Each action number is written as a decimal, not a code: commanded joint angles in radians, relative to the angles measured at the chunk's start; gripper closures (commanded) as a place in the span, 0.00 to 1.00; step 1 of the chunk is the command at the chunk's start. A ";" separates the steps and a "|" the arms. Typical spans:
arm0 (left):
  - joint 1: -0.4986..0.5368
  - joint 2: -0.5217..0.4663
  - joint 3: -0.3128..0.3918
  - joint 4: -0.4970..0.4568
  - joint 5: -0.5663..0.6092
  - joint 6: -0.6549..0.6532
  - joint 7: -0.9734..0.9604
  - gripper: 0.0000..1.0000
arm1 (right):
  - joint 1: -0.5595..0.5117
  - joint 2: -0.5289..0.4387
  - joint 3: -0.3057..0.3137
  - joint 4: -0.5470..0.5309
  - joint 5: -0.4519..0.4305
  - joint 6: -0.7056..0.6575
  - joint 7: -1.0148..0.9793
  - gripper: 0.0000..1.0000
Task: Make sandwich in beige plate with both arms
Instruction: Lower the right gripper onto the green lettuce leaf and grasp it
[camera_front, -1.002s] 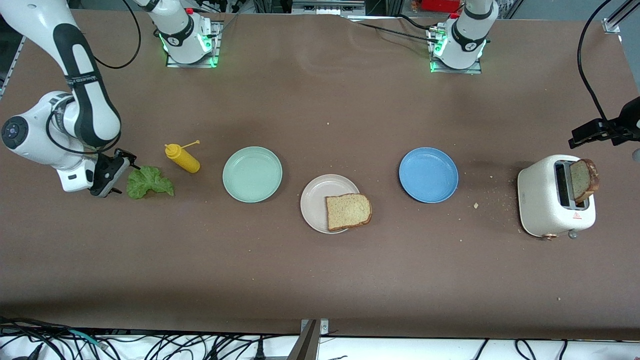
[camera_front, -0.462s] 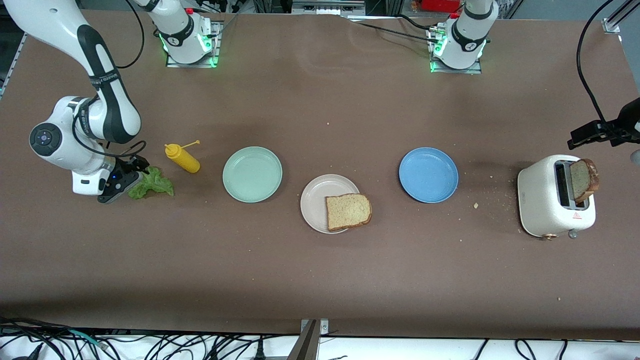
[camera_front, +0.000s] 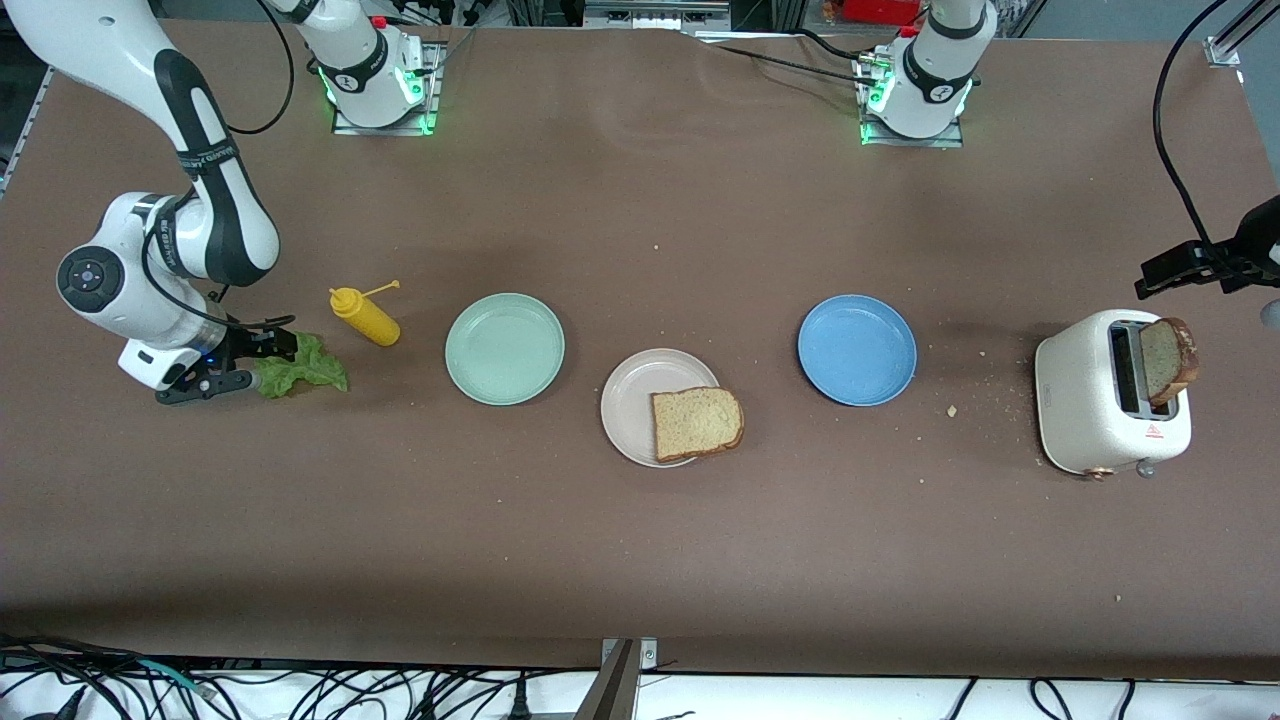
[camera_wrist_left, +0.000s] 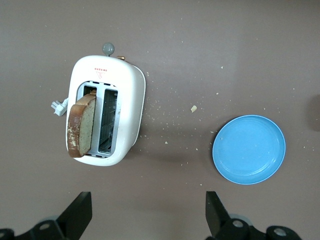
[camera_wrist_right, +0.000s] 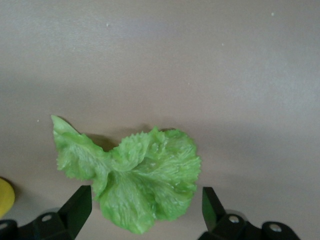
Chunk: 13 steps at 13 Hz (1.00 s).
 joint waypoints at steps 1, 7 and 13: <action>0.008 0.011 -0.001 0.028 -0.022 -0.015 0.021 0.00 | -0.008 0.034 0.010 0.008 -0.021 0.012 0.134 0.02; 0.011 0.011 0.000 0.028 -0.022 -0.015 0.021 0.00 | -0.009 0.109 0.013 0.006 -0.009 0.107 0.178 0.04; 0.017 0.012 0.000 0.028 -0.024 -0.015 0.021 0.00 | -0.009 0.112 0.034 0.000 -0.006 0.097 0.204 1.00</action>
